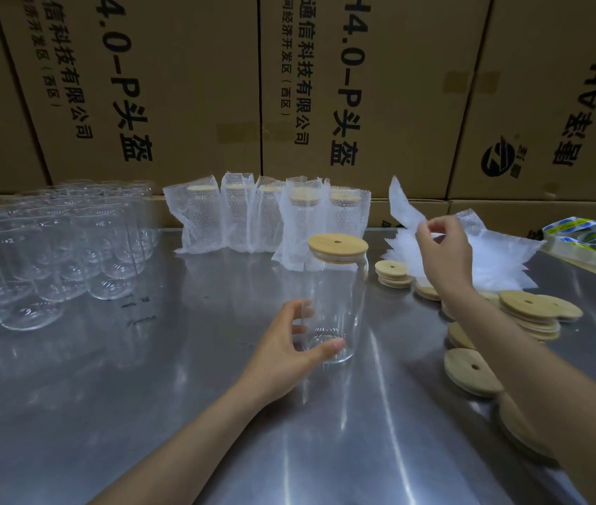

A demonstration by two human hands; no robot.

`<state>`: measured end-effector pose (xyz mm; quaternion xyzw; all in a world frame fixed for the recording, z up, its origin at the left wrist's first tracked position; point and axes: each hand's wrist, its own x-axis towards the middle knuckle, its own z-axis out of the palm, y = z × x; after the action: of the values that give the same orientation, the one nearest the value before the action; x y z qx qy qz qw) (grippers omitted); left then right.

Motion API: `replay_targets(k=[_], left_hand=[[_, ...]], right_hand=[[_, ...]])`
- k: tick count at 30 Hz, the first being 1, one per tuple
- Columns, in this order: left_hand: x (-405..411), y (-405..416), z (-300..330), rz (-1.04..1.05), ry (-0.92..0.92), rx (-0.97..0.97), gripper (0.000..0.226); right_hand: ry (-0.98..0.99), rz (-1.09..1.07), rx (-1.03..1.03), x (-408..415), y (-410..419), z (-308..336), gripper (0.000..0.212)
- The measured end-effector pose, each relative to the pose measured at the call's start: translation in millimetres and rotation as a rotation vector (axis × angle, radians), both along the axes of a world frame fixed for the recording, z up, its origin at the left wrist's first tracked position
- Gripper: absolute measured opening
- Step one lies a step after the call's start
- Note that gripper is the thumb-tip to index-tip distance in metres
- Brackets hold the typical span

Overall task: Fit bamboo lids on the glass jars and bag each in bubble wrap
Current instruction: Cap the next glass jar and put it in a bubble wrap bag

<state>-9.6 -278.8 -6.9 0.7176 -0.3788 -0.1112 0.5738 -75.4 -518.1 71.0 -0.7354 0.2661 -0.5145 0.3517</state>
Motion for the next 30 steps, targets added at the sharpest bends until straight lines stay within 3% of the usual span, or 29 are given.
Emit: replay_targets(k=[4, 8, 11, 15, 18, 21, 26, 30], left_hand=[[-1, 2, 3, 0.006, 0.041, -0.023, 0.087], [-6, 4, 11, 0.049, 0.074, -0.182, 0.092], [-5, 12, 28, 0.042, 0.240, -0.408, 0.072], [1, 32, 42, -0.012, 0.507, -0.668, 0.089], [5, 41, 50, -0.083, 0.631, -0.715, 0.068], [13, 36, 46, 0.162, 0.548, -0.639, 0.032], [32, 38, 31, 0.291, 0.405, -0.621, 0.041], [55, 48, 24, 0.434, 0.196, -0.317, 0.038]], right_hand=[[-0.231, 0.172, -0.127, -19, 51, 25, 0.005], [-0.326, 0.327, -0.246, -27, 106, 42, 0.025], [-0.205, 0.369, -0.526, -28, 143, 37, 0.022], [0.062, 0.295, -1.043, -22, 166, 14, 0.026], [0.209, 0.256, -1.178, -17, 171, -5, 0.033], [0.223, 0.230, -1.201, -17, 175, -23, 0.024], [0.011, 0.082, -0.957, -17, 156, -24, 0.030], [0.024, 0.107, -0.579, -19, 128, -27, 0.058]])
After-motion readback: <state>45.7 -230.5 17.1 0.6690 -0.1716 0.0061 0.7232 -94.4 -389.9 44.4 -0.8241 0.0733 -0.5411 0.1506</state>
